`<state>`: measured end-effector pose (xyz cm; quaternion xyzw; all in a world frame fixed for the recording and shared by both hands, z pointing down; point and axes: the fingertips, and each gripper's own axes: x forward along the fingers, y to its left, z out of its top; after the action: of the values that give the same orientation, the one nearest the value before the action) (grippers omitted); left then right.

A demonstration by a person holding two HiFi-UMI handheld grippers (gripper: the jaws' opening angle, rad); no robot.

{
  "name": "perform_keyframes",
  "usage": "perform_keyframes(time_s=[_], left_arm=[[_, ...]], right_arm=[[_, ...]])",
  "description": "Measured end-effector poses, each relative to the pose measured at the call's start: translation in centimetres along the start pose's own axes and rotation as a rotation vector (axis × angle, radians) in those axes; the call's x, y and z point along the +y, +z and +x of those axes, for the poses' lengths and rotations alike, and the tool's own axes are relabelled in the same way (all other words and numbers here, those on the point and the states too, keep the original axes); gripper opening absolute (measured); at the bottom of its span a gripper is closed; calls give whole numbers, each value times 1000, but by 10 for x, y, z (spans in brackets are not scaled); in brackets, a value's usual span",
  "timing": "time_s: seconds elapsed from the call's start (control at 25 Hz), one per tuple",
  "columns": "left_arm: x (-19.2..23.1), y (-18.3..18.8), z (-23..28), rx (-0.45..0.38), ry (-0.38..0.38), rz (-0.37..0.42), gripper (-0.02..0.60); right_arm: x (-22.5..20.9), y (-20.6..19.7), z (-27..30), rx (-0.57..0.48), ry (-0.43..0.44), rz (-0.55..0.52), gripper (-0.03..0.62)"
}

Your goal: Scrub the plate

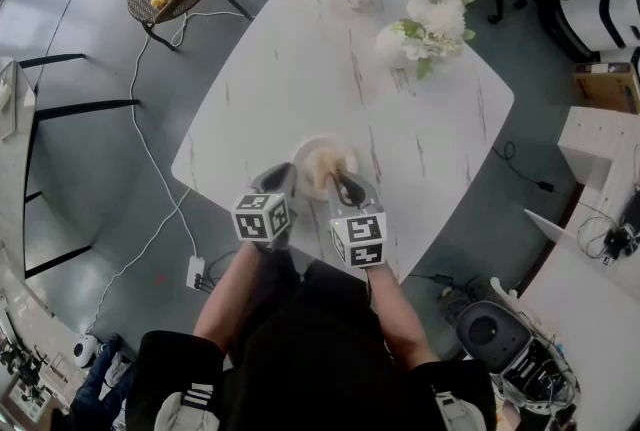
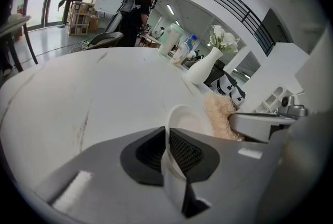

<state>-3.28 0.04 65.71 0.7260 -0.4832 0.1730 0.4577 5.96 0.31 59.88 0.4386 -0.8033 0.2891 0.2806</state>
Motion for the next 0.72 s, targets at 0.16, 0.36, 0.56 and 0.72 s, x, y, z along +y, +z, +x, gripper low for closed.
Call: perform_keyframes(time_s=[0.16, 0.36, 0.56, 0.72], left_arm=[[0, 0, -1, -2, -1, 2, 32], [0, 1, -1, -5, -2, 1, 32], [0, 1, 0, -7, 0, 0, 32], [0, 0, 1, -3, 3, -2, 32]], right_arm=[[17, -3, 2, 8, 32, -12, 41], [30, -15, 8, 40, 56, -24, 41], [36, -25, 12, 58, 69, -25, 41], [37, -36, 18, 78, 71, -23, 41]])
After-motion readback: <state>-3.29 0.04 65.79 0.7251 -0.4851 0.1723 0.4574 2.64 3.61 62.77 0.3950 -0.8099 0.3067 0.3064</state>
